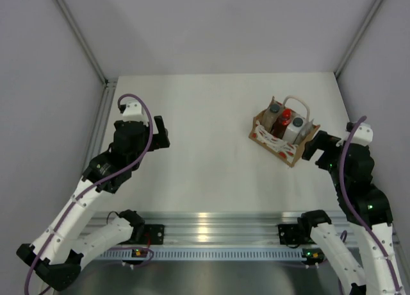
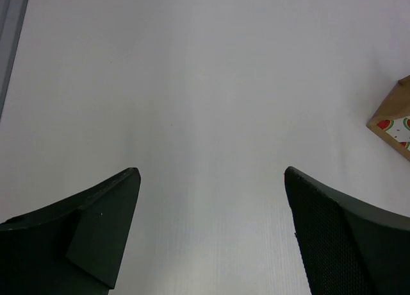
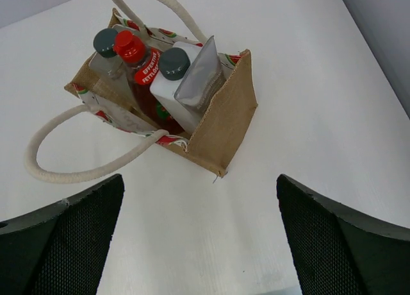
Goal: Take the personal care products out of the canvas bag
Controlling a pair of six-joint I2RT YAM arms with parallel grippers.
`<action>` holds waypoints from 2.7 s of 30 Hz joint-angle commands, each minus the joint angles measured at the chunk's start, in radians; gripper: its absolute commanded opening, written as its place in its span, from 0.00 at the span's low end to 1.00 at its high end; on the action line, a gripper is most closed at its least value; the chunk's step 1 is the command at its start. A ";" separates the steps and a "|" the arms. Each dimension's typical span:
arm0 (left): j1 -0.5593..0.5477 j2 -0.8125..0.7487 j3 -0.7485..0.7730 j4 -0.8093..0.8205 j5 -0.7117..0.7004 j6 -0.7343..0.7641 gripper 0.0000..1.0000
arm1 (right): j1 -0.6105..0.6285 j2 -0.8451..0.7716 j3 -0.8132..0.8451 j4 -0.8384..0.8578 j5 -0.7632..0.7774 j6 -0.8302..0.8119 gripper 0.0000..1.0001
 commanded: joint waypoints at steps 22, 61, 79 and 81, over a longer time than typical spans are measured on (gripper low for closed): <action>0.002 0.015 0.028 0.047 0.118 0.006 0.98 | -0.012 0.084 -0.129 0.086 0.065 0.295 0.95; -0.163 1.199 0.900 0.288 0.623 -0.175 0.78 | -0.012 0.090 0.075 0.112 -0.051 0.052 0.84; -0.216 1.414 0.984 0.288 0.512 -0.044 0.29 | -0.012 0.122 0.092 0.113 -0.145 0.013 0.83; -0.216 1.417 0.975 0.288 0.524 -0.057 0.22 | -0.012 0.130 0.089 0.127 -0.159 0.018 0.83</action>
